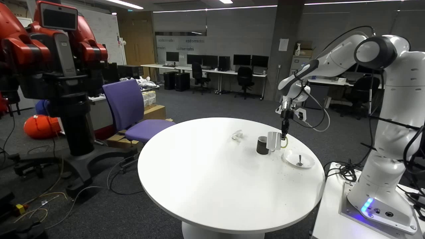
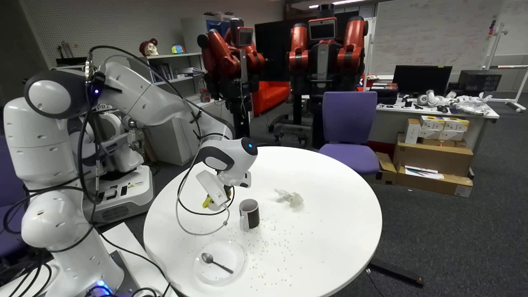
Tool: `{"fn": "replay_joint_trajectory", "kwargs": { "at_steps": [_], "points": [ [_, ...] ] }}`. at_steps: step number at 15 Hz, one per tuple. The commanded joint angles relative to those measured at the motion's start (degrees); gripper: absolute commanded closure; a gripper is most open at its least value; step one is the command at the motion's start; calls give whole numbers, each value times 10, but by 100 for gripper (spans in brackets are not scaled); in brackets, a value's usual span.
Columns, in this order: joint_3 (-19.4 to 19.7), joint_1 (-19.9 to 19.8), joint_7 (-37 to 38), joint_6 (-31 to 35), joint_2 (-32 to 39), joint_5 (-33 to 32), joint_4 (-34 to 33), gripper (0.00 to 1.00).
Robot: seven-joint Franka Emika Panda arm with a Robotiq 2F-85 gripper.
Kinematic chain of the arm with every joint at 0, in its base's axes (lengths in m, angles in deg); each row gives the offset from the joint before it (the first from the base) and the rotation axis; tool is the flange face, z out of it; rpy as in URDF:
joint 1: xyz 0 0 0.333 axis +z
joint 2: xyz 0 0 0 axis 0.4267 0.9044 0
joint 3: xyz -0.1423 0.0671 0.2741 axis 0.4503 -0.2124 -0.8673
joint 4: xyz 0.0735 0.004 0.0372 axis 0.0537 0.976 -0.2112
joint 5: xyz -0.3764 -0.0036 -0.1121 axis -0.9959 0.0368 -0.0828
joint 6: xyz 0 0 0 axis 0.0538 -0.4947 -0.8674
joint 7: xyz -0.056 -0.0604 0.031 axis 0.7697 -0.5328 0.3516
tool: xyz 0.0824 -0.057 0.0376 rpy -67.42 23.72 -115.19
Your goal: Pour the liquid from the mug on the left into the mug on the right.
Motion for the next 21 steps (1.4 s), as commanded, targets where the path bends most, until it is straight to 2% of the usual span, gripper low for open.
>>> {"fn": "replay_joint_trajectory", "kwargs": {
  "at_steps": [1, 8, 13, 21],
  "points": [
    [-17, -28, -12, -28, 26, 7, -52, 95],
    [-31, -65, -18, -102, 56, 51, -110, 95],
    [-27, -92, -20, -171, 87, 86, -149, 95],
    [-28, -129, -10, -244, 160, 97, -221, 95]
  ]
}}
